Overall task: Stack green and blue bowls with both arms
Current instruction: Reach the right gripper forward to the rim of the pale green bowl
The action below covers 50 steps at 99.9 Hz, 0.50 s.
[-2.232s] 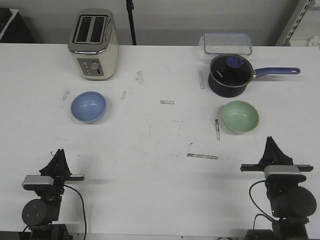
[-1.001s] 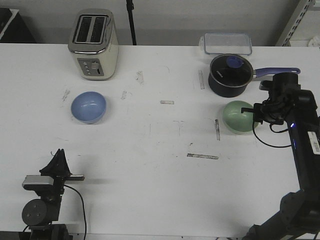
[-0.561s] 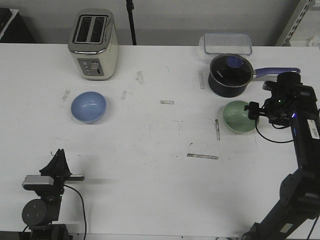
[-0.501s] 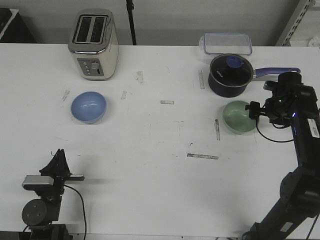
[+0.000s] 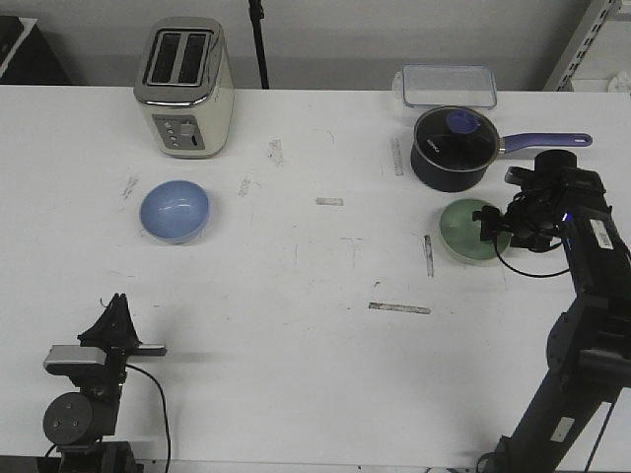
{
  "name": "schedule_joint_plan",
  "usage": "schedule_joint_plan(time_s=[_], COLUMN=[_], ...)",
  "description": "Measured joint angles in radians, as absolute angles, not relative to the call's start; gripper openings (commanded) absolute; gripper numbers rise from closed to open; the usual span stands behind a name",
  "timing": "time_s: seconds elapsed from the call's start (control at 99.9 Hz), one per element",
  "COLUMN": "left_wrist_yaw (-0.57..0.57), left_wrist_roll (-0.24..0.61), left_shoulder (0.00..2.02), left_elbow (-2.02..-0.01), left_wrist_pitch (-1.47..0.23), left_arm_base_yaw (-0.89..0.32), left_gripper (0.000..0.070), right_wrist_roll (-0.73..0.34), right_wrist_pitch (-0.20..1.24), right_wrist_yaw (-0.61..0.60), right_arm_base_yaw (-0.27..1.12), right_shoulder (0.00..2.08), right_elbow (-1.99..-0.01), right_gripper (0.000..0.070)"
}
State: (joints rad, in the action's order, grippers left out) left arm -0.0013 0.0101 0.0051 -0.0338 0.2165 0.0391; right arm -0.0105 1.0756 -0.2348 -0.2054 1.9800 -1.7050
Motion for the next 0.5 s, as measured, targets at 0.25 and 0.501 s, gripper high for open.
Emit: schedule_joint_plan(time_s=[0.25,0.501], left_wrist_yaw=[-0.001,-0.001], left_wrist_roll=[0.01,0.01], left_shoulder=[0.005,0.005], left_elbow=[-0.034,-0.034], left_wrist_pitch=[0.216,0.216], left_arm_base_yaw=[0.039,0.039], left_gripper=[0.0001,0.0001], right_wrist_roll=[-0.007,-0.007], right_wrist_pitch=[1.058,1.057], right_wrist_yaw=[-0.282,-0.295], right_arm_base_yaw=[-0.213,-0.224], right_shoulder=[1.988,1.988], right_elbow=[-1.705,-1.705], right_gripper=[0.0095,0.001])
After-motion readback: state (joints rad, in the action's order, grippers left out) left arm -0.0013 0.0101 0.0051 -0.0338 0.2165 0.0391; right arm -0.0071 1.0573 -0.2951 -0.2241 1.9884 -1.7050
